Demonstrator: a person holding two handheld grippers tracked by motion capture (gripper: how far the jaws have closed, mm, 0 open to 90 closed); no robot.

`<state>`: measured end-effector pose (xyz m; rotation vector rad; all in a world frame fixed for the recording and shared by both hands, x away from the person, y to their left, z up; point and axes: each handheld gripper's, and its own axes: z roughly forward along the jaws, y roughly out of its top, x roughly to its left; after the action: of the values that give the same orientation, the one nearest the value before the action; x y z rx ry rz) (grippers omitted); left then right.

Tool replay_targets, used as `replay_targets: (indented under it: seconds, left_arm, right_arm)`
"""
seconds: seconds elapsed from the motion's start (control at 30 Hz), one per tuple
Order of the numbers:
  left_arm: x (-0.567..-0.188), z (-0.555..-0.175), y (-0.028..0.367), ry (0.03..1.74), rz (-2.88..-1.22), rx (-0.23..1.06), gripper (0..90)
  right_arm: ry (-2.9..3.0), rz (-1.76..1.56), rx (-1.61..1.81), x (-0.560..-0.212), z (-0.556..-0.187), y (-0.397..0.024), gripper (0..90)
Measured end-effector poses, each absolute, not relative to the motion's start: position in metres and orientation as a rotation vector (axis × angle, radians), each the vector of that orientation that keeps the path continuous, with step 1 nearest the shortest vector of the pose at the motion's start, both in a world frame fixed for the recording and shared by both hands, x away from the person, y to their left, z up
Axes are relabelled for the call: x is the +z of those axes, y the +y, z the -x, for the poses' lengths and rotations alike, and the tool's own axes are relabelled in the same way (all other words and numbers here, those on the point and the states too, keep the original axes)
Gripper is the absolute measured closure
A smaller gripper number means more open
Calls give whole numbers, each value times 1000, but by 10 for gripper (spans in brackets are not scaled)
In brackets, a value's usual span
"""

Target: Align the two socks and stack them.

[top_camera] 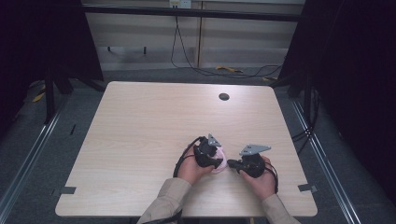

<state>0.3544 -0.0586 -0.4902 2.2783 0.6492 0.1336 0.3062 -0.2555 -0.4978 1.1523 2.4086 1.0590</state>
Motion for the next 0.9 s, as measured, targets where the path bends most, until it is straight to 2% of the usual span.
replay_targets:
  seconds: [0.13,0.33,0.5,0.6,0.67,0.9]
  left_arm:
    - [-489,-351,-59,646,-2289,119,474]
    - [-481,-349,-54,651,-2268,98,421]
    - [-470,-355,-41,714,-2203,152,452]
    - [-474,-358,-37,737,-2215,162,504]
    - [-481,-357,-38,735,-2237,159,507]
    - [-492,-349,-43,701,-2260,154,367]
  right_arm:
    - [2407,-1146,1062,-498,-306,-255,890]
    - [2408,-1146,1062,-498,-306,-255,889]
    - [2409,-1143,1063,-498,-306,-255,888]
    - [2408,-1143,1060,-498,-306,-255,888]
    - [2409,-1144,1064,-498,-306,-255,887]
    - [2403,-1142,1060,-498,-306,-255,872]
